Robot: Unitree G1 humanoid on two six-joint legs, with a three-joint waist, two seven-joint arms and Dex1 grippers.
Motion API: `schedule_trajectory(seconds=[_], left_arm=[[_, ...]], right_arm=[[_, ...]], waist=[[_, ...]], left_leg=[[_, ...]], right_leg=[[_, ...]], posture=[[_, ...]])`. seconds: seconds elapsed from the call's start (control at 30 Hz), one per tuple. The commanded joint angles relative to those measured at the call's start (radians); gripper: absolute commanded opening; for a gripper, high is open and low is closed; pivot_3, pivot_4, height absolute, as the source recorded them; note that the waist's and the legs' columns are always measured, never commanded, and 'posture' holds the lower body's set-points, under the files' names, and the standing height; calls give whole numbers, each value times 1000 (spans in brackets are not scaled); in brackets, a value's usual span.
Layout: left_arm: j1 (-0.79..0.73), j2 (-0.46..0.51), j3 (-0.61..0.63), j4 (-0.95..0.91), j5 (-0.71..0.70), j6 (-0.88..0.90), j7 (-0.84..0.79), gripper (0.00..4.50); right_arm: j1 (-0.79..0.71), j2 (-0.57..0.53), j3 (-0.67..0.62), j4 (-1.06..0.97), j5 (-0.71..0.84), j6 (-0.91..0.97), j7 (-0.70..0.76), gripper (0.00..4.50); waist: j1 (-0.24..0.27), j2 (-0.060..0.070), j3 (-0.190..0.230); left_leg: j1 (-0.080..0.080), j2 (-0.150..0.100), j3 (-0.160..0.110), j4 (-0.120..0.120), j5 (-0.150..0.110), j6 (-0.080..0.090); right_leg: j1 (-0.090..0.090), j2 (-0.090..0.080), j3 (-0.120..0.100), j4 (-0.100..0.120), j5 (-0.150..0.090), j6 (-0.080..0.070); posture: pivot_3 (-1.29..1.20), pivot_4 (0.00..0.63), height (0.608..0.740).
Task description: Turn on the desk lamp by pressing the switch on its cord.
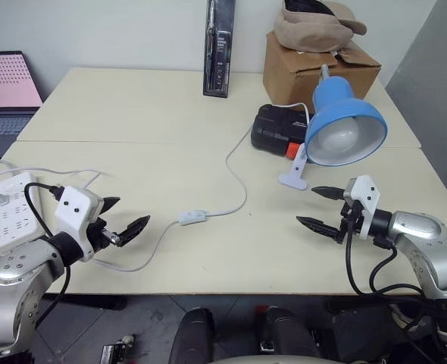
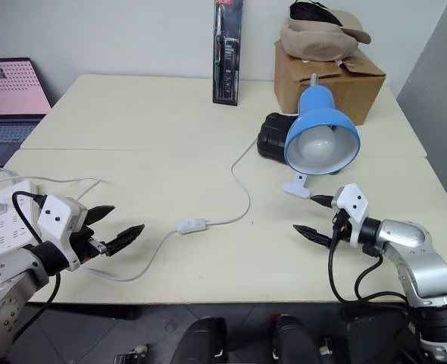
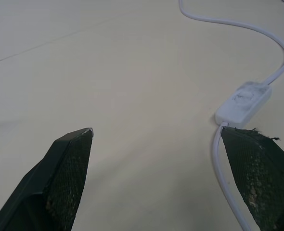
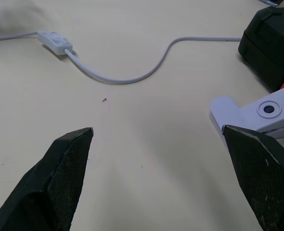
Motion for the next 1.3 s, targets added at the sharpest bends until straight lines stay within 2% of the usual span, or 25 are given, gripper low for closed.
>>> schedule_trajectory(seconds=[0.03, 0.3, 0.5, 0.6, 0.73, 0.87, 1.03, 1.3], left_arm=[[3, 6, 58, -42, -42, -7, -20, 4384], [5, 24, 30, -39, 33, -92, -34, 4384], [-12, 28, 48, 34, 30, -164, -89, 4384], [-24, 34, 59, 45, 2, -156, -113, 4384], [-24, 77, 15, 88, 69, -195, -150, 4384], [-55, 99, -14, 116, 53, -189, -196, 4384], [-165, 148, -151, 178, 26, -148, -339, 4384], [-363, 120, -357, 395, 128, -249, -456, 4384]], right_arm=[[-18, -7, -24, -12, 15, -19, 13, 4500], [-20, -4, -22, -15, 17, -4, 11, 4500], [0, 10, -21, -42, 29, 15, -3, 4500], [1, 13, -19, -69, 62, 72, -4, 4500], [-4, 14, -31, -148, 143, 192, -34, 4500], [4, -2, -29, -201, 159, 240, -53, 4500], [31, -28, -12, -292, 160, 340, -115, 4500], [64, -30, -1, -400, 196, 428, -165, 4500]], waist=[[0, 0, 0], [0, 0, 0], [1, 0, 0], [0, 0, 0], [0, 0, 0], [1, 1, 0], [6, 1, 1], [4, 1, 1]], left_leg=[[0, 0, 0, 0, 0, 0], [0, 0, 0, 0, 0, 0], [0, 0, 0, 0, 0, 0], [0, 0, 0, 0, 0, 0], [0, 0, 0, 0, 0, 0], [0, 0, 0, 0, 0, 0], [-1, 0, 0, 0, 0, 0], [-1, 0, 0, -1, 0, 0]], right_leg=[[0, 0, 0, 0, 0, 0], [0, 0, 0, 0, 0, 0], [0, 0, 0, 0, 0, 0], [0, 0, 0, 0, 0, 0], [0, 0, 0, 0, 0, 0], [0, 0, 0, 0, 0, -1], [-1, 0, 0, -1, -1, -1], [-1, 0, -1, 0, -1, -1]], posture=[[0, 150, 740], [0, 150, 740], [0, 150, 740], [0, 150, 740], [0, 150, 740], [0, 150, 740], [0, 150, 740], [0, 150, 740]])
